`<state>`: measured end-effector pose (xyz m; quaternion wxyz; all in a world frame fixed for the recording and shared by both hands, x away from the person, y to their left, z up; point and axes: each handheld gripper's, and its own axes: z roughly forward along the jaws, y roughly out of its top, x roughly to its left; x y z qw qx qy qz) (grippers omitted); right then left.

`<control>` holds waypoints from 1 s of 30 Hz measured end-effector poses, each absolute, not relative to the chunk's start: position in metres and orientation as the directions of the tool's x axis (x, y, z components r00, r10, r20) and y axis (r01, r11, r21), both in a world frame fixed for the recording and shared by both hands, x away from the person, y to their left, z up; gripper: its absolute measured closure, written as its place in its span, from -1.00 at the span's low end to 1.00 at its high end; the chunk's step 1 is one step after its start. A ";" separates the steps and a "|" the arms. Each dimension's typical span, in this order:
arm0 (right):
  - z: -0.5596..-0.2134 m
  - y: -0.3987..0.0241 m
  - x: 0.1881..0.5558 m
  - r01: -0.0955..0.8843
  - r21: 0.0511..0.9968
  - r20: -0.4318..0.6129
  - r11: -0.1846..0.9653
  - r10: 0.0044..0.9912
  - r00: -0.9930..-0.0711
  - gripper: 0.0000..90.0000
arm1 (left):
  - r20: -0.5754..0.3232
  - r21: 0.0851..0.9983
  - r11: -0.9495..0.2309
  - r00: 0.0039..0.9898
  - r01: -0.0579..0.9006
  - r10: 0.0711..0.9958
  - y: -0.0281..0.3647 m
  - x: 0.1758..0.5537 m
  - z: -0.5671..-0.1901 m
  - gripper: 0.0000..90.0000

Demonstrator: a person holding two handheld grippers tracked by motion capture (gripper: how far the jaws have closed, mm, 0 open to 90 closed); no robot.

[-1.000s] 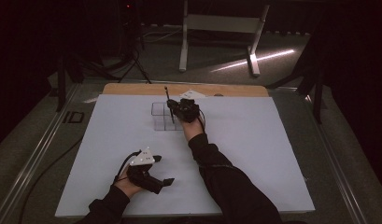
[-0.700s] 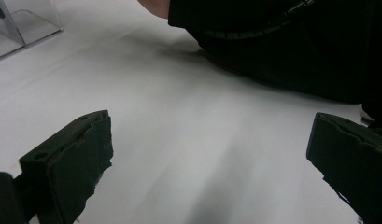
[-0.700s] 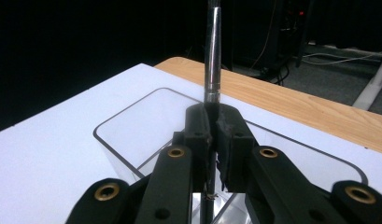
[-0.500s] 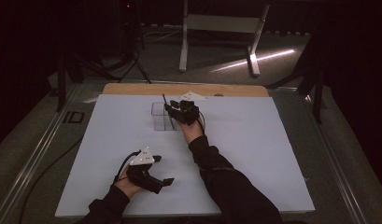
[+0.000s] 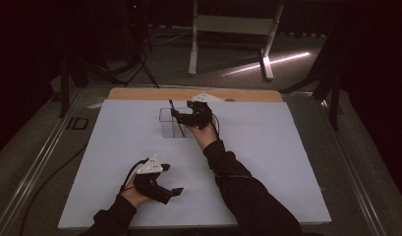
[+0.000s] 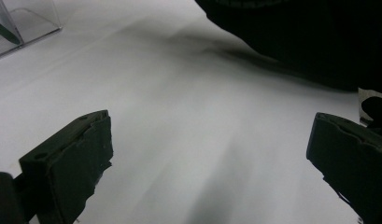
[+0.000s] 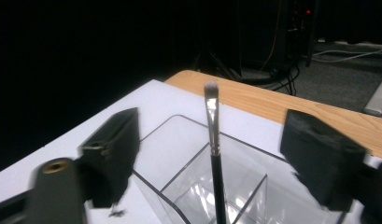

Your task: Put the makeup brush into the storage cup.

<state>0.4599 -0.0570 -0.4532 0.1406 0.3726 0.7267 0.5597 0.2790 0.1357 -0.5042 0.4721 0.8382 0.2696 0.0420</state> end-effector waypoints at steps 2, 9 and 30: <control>-0.451 -0.058 0.460 0.391 0.914 0.212 0.106 0.697 -0.685 -0.67 | -0.183 0.814 -0.410 0.852 0.411 0.491 0.135 0.279 -0.504 -0.96; -0.438 -0.071 0.458 0.371 0.919 0.175 0.132 0.707 -0.685 -0.73 | -0.184 0.812 -0.410 0.849 0.415 0.495 0.135 0.280 -0.505 -0.96; -0.418 -0.103 0.454 0.345 0.920 0.150 0.184 0.649 -0.746 -0.69 | -0.193 0.813 -0.415 0.862 0.407 0.469 0.132 0.280 -0.506 -0.96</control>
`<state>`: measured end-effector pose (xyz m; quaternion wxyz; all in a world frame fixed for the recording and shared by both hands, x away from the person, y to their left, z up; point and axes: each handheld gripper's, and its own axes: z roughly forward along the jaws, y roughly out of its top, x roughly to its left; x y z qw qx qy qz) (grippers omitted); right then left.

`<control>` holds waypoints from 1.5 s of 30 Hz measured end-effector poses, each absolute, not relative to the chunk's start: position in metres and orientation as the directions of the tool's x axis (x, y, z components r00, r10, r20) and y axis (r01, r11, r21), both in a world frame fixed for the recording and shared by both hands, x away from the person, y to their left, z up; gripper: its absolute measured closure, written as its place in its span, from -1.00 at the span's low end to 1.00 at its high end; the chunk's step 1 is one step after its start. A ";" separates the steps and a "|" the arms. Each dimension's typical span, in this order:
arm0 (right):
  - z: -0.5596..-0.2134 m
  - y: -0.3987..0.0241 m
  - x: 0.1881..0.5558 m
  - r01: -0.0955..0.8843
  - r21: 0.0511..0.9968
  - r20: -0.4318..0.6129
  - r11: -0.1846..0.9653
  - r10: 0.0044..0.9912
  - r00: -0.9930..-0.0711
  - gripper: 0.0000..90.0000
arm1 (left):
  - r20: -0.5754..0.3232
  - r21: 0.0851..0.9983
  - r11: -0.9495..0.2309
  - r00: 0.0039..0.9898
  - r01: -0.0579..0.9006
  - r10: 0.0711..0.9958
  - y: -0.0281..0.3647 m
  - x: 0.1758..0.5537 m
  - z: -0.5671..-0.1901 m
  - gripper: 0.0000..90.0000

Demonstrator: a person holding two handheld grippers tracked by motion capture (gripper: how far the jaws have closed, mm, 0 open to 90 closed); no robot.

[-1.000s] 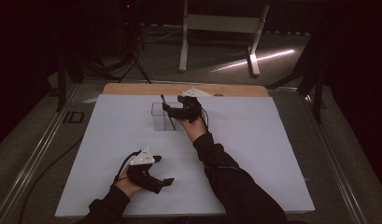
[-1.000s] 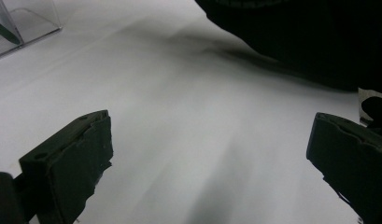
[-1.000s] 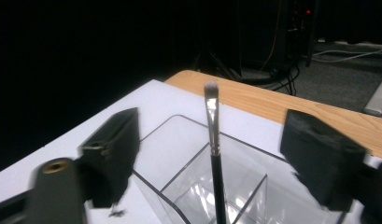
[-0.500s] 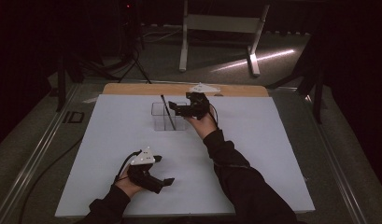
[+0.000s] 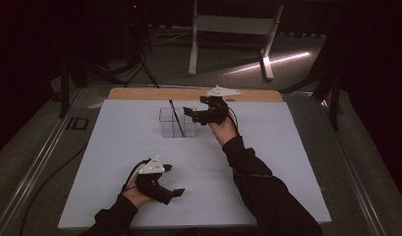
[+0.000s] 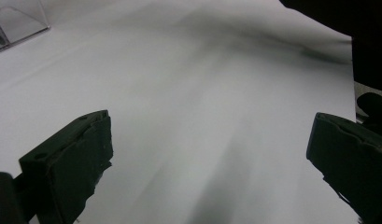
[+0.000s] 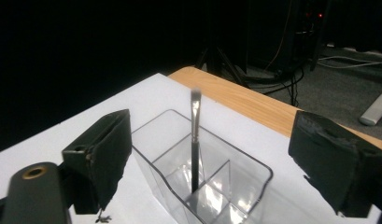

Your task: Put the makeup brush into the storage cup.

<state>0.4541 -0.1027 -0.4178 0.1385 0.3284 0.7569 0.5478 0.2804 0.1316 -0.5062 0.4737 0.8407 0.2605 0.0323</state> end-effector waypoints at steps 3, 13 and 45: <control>-0.416 -0.109 0.454 0.327 0.921 0.118 0.212 0.647 -0.753 -0.64 | -0.189 0.816 -0.418 0.867 0.400 0.461 0.131 0.280 -0.505 -0.96; -0.408 -0.140 0.443 0.259 0.928 0.053 0.268 0.592 -0.804 -0.62 | -0.190 0.832 -0.412 0.888 0.372 0.419 0.132 0.281 -0.500 -0.96; -0.438 -0.205 0.358 0.222 0.919 0.058 0.326 0.446 -0.893 -0.68 | -0.185 0.839 -0.419 0.906 0.347 0.381 0.143 0.281 -0.484 -0.96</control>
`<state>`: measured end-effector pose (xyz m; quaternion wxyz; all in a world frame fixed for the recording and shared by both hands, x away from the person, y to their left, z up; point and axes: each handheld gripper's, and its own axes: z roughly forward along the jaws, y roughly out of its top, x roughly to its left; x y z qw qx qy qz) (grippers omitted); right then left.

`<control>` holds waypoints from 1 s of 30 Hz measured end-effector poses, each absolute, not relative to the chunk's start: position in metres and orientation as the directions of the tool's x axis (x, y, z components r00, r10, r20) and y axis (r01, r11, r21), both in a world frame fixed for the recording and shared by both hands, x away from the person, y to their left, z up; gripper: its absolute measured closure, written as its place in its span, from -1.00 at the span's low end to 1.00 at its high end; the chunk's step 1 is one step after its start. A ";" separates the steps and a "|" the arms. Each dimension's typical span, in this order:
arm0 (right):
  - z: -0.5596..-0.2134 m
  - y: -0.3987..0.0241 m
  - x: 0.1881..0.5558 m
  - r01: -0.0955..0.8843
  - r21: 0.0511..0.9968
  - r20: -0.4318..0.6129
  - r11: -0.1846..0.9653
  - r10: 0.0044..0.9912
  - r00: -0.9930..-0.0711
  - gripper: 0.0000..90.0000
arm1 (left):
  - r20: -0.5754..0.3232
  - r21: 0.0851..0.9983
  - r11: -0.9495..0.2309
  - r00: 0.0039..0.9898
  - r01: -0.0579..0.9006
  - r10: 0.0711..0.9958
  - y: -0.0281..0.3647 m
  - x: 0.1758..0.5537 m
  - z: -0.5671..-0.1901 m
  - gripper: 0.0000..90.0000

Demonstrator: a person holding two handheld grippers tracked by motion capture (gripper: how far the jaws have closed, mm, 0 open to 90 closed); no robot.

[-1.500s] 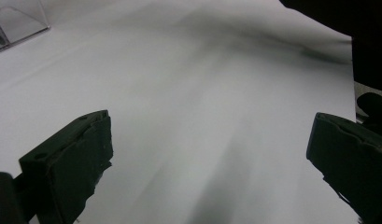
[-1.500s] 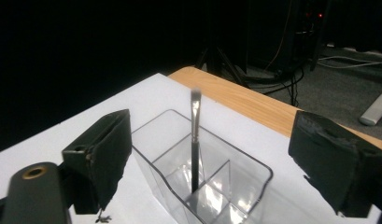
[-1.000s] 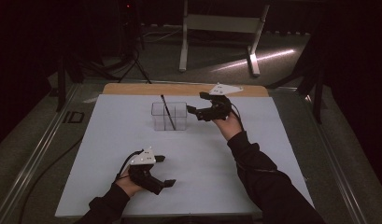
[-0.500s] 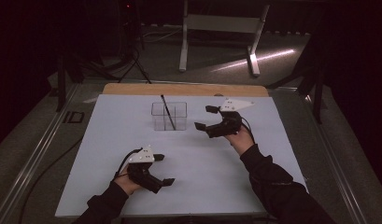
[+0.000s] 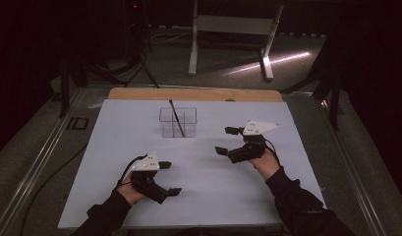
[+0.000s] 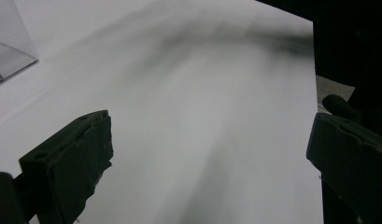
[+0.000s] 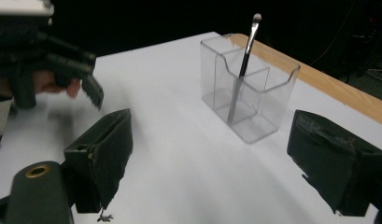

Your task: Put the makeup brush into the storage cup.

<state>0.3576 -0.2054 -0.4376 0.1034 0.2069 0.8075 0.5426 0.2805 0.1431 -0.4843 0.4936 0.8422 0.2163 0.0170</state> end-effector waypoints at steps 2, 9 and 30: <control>-0.439 -0.212 0.352 0.230 0.919 0.067 0.321 0.449 -0.891 -0.68 | -0.185 0.837 -0.422 0.906 0.348 0.380 0.145 0.279 -0.484 -0.96; -0.449 -0.233 0.331 0.232 0.919 0.074 0.320 0.437 -0.896 -0.69 | -0.181 0.847 -0.407 0.906 0.341 0.384 0.156 0.276 -0.484 -0.96; -0.483 -0.273 0.297 0.261 0.899 0.120 0.351 0.377 -0.918 -0.70 | -0.177 0.861 -0.375 0.895 0.342 0.409 0.188 0.265 -0.492 -0.96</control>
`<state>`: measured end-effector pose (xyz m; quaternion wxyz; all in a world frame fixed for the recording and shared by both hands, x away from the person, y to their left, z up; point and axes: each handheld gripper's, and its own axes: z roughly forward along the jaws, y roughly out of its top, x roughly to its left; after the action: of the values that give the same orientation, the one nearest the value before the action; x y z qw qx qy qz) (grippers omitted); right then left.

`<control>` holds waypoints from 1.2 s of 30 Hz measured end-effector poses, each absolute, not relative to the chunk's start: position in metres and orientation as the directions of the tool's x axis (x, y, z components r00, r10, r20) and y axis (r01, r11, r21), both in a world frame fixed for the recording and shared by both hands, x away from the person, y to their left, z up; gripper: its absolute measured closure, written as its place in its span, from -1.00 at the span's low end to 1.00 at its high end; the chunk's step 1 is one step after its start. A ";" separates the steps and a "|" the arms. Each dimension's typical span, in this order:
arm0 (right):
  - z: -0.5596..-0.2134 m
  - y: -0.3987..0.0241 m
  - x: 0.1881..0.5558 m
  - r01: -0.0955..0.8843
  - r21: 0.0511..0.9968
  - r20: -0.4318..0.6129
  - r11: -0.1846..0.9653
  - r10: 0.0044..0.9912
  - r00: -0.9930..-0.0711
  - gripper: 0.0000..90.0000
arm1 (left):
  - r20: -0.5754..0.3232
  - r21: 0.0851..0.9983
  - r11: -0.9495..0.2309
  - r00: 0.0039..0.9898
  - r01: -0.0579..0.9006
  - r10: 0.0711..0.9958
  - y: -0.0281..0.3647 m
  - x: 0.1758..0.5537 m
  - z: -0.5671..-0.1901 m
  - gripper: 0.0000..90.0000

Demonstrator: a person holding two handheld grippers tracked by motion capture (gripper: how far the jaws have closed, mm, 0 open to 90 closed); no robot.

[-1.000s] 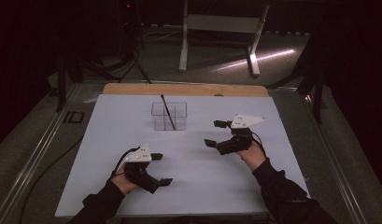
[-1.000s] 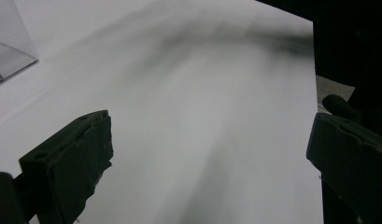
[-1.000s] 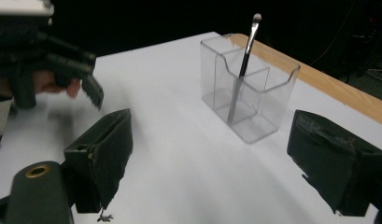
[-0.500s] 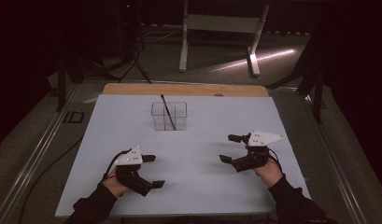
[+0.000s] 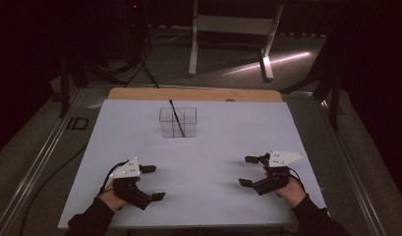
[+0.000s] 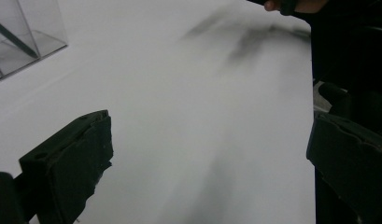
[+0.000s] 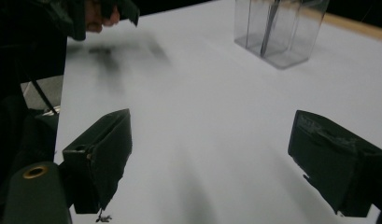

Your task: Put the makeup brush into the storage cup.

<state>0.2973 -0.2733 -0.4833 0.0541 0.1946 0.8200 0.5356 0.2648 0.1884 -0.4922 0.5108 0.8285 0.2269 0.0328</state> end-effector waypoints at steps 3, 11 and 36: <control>-0.489 -0.277 0.293 0.279 0.891 0.132 0.358 0.384 -0.914 -0.70 | -0.171 0.868 -0.366 0.895 0.335 0.413 0.194 0.264 -0.494 -0.96; -0.497 -0.284 0.288 0.302 0.878 0.144 0.371 0.397 -0.907 -0.70 | -0.166 0.870 -0.361 0.889 0.335 0.426 0.204 0.261 -0.498 -0.96; -0.508 -0.286 0.286 0.326 0.841 0.151 0.433 0.390 -0.908 -0.70 | -0.161 0.864 -0.368 0.881 0.344 0.446 0.219 0.261 -0.508 -0.96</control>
<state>0.2864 -0.2863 -0.5079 0.0331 0.2116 0.8457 0.4888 0.2611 0.2190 -0.5083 0.5087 0.8256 0.2392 0.0500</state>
